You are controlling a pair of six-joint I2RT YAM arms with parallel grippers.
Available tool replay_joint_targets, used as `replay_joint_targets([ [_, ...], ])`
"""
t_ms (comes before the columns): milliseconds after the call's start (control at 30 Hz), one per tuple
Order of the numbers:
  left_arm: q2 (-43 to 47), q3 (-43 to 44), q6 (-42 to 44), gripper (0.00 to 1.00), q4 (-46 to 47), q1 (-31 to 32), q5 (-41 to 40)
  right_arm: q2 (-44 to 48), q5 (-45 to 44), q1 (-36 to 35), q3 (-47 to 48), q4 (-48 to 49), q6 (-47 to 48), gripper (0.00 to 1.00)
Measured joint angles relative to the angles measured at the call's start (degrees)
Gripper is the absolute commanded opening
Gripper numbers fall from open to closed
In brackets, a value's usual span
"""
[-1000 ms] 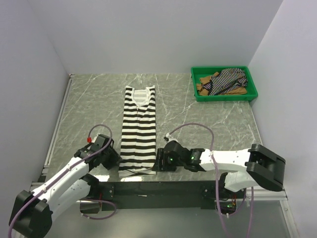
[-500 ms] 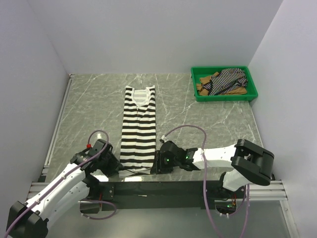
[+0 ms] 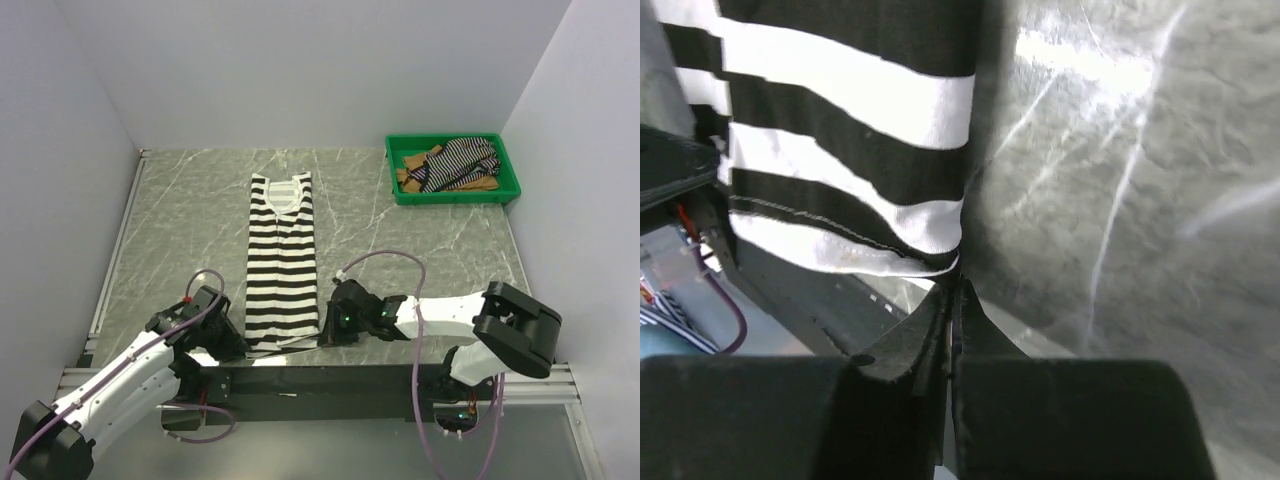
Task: Fold and stack the tank tops
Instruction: Fold the tank top
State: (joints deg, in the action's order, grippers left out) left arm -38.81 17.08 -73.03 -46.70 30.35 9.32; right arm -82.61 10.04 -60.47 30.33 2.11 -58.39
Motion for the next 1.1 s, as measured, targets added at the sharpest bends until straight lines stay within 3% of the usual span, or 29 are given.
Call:
replay_joint_targets([
  [333,-1.92,-0.09,0.37,0.01,4.44,2.71,1.64,6.16,-1.2,0.39,-0.83,-4.15,1.01,0.0],
  [667,-2.64,8.35,2.4,0.01,5.86,2.91,-0.17,8.76,-3.39,0.48,1.14,-10.12,2.82,0.0],
  [867,-9.88,15.45,4.31,0.0,9.99,1.64,-2.75,7.48,-4.22,3.06,9.51,-12.94,5.66,0.0],
  [1100,-19.04,23.39,7.48,0.01,15.61,-4.68,-4.96,-1.62,-4.2,9.4,22.43,-13.97,10.54,0.0],
])
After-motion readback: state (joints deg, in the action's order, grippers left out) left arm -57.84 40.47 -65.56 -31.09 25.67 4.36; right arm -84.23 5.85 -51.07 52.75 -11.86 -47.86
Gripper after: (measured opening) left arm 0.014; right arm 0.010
